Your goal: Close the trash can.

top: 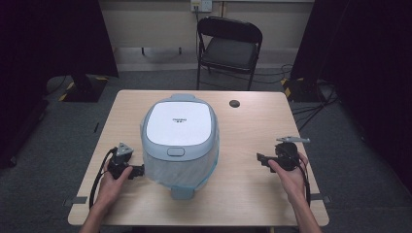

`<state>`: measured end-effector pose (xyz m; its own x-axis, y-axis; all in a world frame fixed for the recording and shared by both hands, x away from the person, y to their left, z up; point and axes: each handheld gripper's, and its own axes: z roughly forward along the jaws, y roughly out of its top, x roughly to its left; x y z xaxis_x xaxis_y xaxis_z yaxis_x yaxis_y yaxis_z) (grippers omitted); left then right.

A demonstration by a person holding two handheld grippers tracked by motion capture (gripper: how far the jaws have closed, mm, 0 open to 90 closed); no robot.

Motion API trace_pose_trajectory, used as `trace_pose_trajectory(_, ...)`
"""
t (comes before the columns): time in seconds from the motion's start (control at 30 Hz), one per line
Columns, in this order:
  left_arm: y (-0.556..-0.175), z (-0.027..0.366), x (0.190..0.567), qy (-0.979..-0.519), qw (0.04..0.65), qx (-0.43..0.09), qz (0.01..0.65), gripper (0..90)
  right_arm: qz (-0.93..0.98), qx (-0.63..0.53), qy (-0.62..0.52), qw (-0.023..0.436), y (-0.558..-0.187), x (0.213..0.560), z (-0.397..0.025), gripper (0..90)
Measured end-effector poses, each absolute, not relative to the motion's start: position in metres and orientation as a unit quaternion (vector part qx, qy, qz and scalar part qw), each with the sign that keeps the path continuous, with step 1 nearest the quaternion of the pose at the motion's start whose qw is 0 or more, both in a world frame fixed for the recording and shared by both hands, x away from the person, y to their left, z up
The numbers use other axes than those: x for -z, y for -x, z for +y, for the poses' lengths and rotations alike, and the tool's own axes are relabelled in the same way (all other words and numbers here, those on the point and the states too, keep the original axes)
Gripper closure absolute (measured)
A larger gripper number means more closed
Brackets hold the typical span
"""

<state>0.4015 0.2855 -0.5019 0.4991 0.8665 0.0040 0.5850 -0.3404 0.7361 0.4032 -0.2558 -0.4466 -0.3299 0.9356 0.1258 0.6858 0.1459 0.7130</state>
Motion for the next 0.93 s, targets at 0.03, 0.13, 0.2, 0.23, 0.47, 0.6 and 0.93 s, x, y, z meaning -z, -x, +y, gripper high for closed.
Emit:
trace_pose_trajectory(0.03,-0.402,0.285,0.502,-0.793,0.347,-0.203,0.458,13.6,0.735,-0.347,-0.555,0.175,-0.403,0.452,-0.259,16.9)
trace_pose_trajectory(0.13,-0.402,0.286,0.502,-0.793,0.347,-0.203,0.458,13.6,0.733,-0.335,-0.566,0.171,-0.403,0.466,-0.266,16.6)
trace_pose_trajectory(0.2,-0.402,0.285,0.502,-0.793,0.347,-0.203,0.458,13.6,0.733,-0.333,-0.57,0.164,-0.403,0.472,-0.27,15.5)
trace_pose_trajectory(0.23,-0.402,0.286,0.502,-0.793,0.347,-0.203,0.458,13.6,0.733,-0.332,-0.57,0.165,-0.402,0.475,-0.271,15.2)
trace_pose_trajectory(0.47,-0.402,0.286,0.502,-0.793,0.347,-0.203,0.458,13.6,0.748,-0.299,-0.562,0.188,-0.4,0.488,-0.27,14.7)
trace_pose_trajectory(0.6,-0.402,0.286,0.502,-0.794,0.349,-0.2,0.457,13.4,0.75,-0.297,-0.551,0.213,-0.397,0.492,-0.266,14.4)
trace_pose_trajectory(0.93,-0.402,0.286,0.502,-0.795,0.347,-0.2,0.455,13.3,0.74,-0.318,-0.541,0.242,-0.395,0.5,-0.266,11.8)
